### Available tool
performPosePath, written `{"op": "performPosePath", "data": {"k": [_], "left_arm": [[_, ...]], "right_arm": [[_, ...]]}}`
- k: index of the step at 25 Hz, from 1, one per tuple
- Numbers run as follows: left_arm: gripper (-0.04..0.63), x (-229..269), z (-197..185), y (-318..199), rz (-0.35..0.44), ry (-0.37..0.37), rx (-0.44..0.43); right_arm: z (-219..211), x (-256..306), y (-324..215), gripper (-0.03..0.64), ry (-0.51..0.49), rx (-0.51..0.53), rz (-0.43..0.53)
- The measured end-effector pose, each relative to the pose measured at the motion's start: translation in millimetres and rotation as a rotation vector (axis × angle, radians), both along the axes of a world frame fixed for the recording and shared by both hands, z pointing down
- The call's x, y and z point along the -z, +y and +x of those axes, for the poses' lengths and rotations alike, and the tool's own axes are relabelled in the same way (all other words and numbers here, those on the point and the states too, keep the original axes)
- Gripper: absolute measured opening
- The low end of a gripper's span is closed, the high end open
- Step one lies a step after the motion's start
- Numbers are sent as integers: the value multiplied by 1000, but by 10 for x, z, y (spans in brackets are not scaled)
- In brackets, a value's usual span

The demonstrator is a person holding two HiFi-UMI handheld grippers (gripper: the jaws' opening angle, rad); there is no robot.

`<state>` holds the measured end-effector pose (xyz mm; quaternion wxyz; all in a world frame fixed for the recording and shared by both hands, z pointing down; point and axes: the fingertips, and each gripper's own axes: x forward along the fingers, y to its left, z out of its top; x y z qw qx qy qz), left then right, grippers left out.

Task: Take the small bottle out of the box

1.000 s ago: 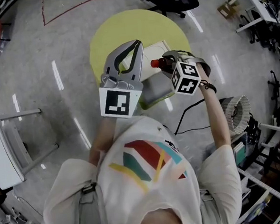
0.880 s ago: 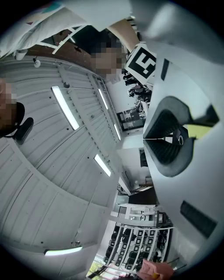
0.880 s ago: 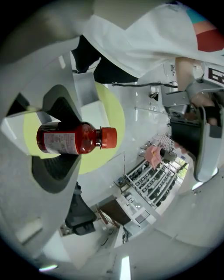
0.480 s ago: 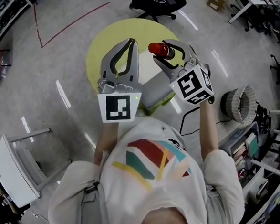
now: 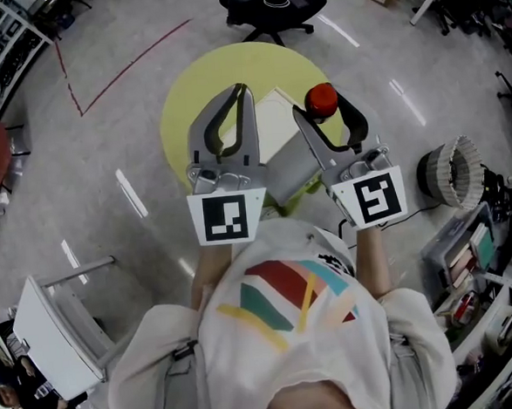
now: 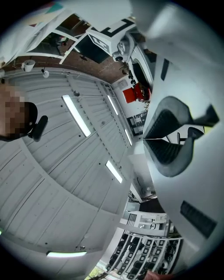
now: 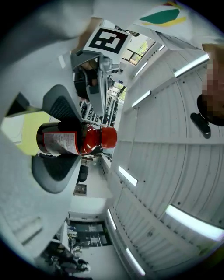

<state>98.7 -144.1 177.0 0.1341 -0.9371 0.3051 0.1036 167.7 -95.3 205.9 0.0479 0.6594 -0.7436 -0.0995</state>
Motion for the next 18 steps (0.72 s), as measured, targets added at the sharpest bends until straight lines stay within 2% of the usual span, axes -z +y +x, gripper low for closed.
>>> {"op": "performPosePath", "data": {"k": [5,10,13,18], "left_arm": [[15,3,30,58,-8,14,-20],[15,-31,54,89,-32,28,-40],[15,-56,78,106,-56,46,-51],[15,-89,94,117,-57,29,-52]], "right_arm": [[44,17,158,219,1,-70,25],[95,-46,236,218,-51,-114,34],[133,-100,238,218,-85,-125,21],[156,-90,251,218,-113,-127,25]]}}
